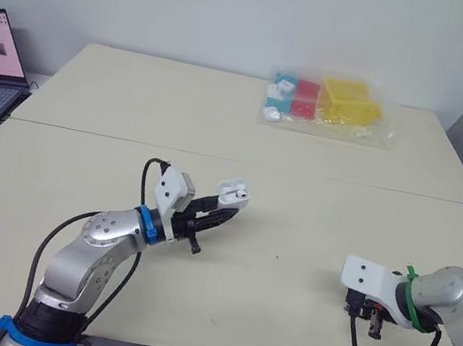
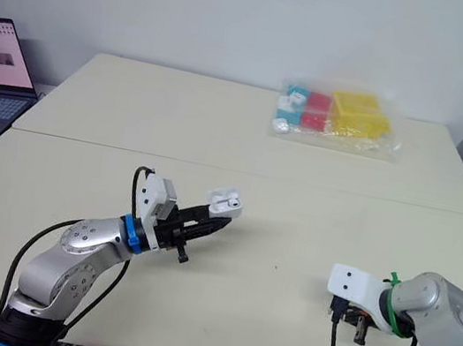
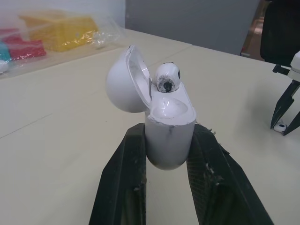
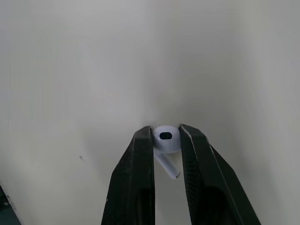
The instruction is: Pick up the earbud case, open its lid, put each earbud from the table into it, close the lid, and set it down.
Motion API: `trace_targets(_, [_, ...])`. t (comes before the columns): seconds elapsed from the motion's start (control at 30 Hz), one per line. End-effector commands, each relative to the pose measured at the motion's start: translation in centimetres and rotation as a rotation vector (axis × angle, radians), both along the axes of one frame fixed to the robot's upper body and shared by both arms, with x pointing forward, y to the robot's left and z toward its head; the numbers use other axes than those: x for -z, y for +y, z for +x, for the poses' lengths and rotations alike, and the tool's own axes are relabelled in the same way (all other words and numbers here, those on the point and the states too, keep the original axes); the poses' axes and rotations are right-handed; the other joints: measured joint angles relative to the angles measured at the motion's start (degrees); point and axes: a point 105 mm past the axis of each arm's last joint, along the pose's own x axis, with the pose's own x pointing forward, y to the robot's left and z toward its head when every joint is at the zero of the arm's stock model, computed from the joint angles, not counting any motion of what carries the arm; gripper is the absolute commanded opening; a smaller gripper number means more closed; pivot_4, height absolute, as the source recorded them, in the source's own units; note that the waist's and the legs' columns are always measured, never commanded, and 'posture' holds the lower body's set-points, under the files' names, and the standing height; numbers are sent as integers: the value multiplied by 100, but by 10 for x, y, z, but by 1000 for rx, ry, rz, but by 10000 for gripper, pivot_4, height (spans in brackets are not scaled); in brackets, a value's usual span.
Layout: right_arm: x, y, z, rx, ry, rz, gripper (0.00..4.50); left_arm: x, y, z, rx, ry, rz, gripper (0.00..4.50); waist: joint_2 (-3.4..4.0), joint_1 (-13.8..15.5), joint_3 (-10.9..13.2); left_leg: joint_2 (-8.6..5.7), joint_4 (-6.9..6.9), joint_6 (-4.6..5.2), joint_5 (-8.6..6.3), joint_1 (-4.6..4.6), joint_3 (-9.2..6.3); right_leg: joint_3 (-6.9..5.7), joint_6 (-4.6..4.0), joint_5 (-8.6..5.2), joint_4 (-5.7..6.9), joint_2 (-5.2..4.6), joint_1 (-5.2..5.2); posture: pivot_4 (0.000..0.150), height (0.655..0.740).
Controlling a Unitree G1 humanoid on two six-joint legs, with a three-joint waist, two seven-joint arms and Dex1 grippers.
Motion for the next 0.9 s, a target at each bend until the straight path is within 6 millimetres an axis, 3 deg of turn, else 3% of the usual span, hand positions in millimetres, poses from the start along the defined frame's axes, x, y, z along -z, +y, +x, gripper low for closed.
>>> trace_targets(0.03, [-36, 18, 4, -40, -68, 141, 4139, -18, -4, 2, 29, -68, -40, 8000, 0, 0, 0, -1, -1, 0, 0, -1, 0, 0, 1, 0, -1, 1, 0, 1500, 7400])
trace_targets(0.2, [-83, 60, 16, -2, -144, 518, 4139, -30, -14, 5, 55, -107, -76, 8000, -5, 0, 3, 0, -5, 0, 0, -9, -7, -2, 0, 0, -10, 26, 0, 1500, 7400])
trace_targets(0.33, [-132, 109, 34, 14, -283, 969, 4140, -41, -27, 9, 86, -141, -112, 8000, -5, -7, 3, 2, -6, 0, 0, -20, -15, -2, -1, 1, -6, 33, -6, 1500, 7400])
trace_targets(0.47, [-154, 124, 40, 70, -364, 1186, 4139, -45, -33, 12, 105, -149, -118, 8000, -2, 19, 3, 4, -8, 0, 0, -36, -21, -9, -1, 1, -7, 32, -14, 1500, 7400])
trace_targets(0.63, [-156, 140, 41, 140, -355, 1359, 4139, -47, -37, 18, 107, -146, -114, 8000, -1, 8, 3, -1, -3, 0, 0, -81, -10, 1, -21, 16, 5, 0, -61, 1500, 7400])
trace_targets(0.9, [-146, 156, 48, 144, -383, 1364, 4139, -54, -37, 20, 121, -140, -127, 8000, 0, -16, 3, -6, -4, 0, 0, -75, -12, -3, -20, 15, 7, 18, -61, 1500, 7400])
